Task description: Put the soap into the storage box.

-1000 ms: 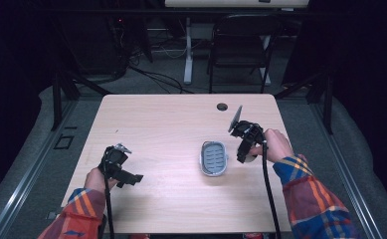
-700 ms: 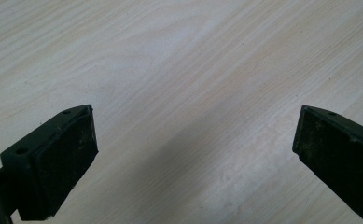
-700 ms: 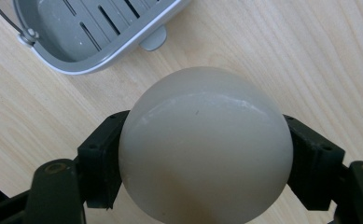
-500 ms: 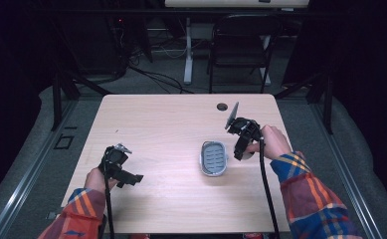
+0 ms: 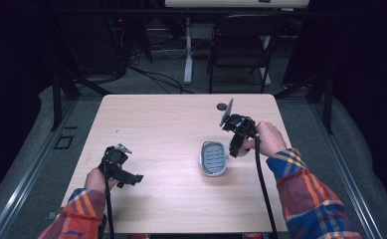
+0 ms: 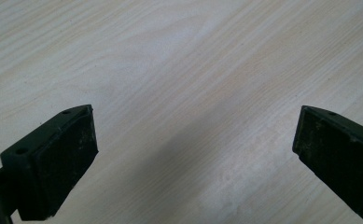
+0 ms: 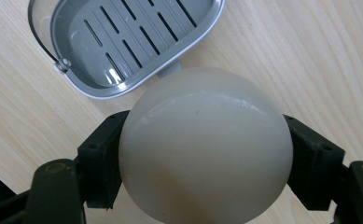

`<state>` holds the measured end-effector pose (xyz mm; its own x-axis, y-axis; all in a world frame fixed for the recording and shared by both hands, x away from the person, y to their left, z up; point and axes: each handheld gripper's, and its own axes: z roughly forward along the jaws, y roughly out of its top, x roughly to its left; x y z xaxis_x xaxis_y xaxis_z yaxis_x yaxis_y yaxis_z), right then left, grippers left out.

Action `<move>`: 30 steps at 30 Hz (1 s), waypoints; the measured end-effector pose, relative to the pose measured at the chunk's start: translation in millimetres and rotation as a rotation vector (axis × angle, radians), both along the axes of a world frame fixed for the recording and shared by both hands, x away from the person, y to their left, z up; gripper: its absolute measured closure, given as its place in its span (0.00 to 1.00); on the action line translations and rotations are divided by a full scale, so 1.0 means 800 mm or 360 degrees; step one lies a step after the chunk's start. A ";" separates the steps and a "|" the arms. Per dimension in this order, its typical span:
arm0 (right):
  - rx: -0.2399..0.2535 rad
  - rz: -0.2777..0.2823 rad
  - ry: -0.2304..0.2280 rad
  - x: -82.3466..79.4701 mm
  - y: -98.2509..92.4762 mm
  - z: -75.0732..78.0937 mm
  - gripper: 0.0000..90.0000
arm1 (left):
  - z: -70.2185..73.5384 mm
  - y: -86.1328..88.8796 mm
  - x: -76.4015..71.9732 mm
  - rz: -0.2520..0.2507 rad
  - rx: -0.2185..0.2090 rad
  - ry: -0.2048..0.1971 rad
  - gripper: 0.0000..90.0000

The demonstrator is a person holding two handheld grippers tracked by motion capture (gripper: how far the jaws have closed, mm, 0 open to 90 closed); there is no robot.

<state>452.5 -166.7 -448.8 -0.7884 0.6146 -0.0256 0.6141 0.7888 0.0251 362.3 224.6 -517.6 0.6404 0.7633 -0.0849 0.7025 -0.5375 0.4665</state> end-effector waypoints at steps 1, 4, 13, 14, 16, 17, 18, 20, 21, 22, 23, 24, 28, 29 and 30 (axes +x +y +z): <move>0.0004 0.0001 -0.0003 0.000 0.001 0.001 0.27 | 0.000 0.000 0.000 0.0001 -0.0001 0.0000 0.00; 0.0005 0.0011 -0.0011 0.000 0.005 0.003 0.27 | 0.000 0.000 0.000 0.0001 0.0000 0.0000 0.00; 0.0020 0.0035 -0.0007 0.001 0.017 0.006 0.27 | 0.000 0.000 -0.001 0.0004 -0.0002 -0.0001 0.00; 0.0026 0.0034 -0.0004 0.001 0.018 0.006 0.27 | 0.000 0.000 -0.001 0.0006 -0.0003 -0.0002 0.00; 0.0021 0.0044 -0.0007 0.002 0.020 0.007 0.27 | 0.000 0.000 -0.001 0.0003 -0.0003 -0.0002 0.00; 0.0027 0.0043 -0.0010 0.002 0.022 0.008 0.27 | 0.000 0.000 -0.001 0.0004 -0.0004 -0.0002 0.00; 0.0022 0.0052 -0.0007 0.002 0.023 0.008 0.27 | 0.000 0.000 -0.001 0.0007 -0.0004 -0.0004 0.00; 0.0031 0.0048 -0.0012 0.002 0.025 0.008 0.27 | 0.000 0.000 -0.001 0.0005 -0.0004 -0.0005 0.00; 0.0021 0.0059 -0.0007 0.002 0.027 0.009 0.27 | 0.000 0.000 -0.001 0.0006 -0.0005 -0.0004 0.00; 0.0030 0.0057 -0.0012 0.002 0.028 0.008 0.27 | 0.000 0.000 -0.001 0.0005 -0.0003 -0.0002 0.00; 0.0026 0.0067 -0.0012 0.003 0.030 0.008 0.27 | 0.000 0.000 -0.001 0.0004 -0.0003 -0.0001 0.00; 0.0032 0.0067 -0.0012 0.003 0.032 0.008 0.27 | 0.000 0.000 -0.001 0.0004 -0.0003 -0.0002 0.00; 0.0033 0.0089 -0.0005 0.004 0.040 0.007 0.27 | -0.001 0.001 -0.001 0.0009 -0.0009 0.0000 0.00; 0.0038 0.0087 -0.0007 0.003 0.042 0.006 0.27 | -0.001 0.001 -0.001 0.0009 -0.0009 -0.0001 0.00; 0.0037 0.0097 -0.0005 0.004 0.044 0.006 0.27 | -0.001 0.001 -0.001 0.0009 -0.0006 -0.0002 0.00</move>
<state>455.7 -131.4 -444.0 -0.8244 0.5658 -0.0143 0.5647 0.8240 0.0458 361.8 225.4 -518.1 0.6363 0.7665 -0.0868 0.7048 -0.5319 0.4695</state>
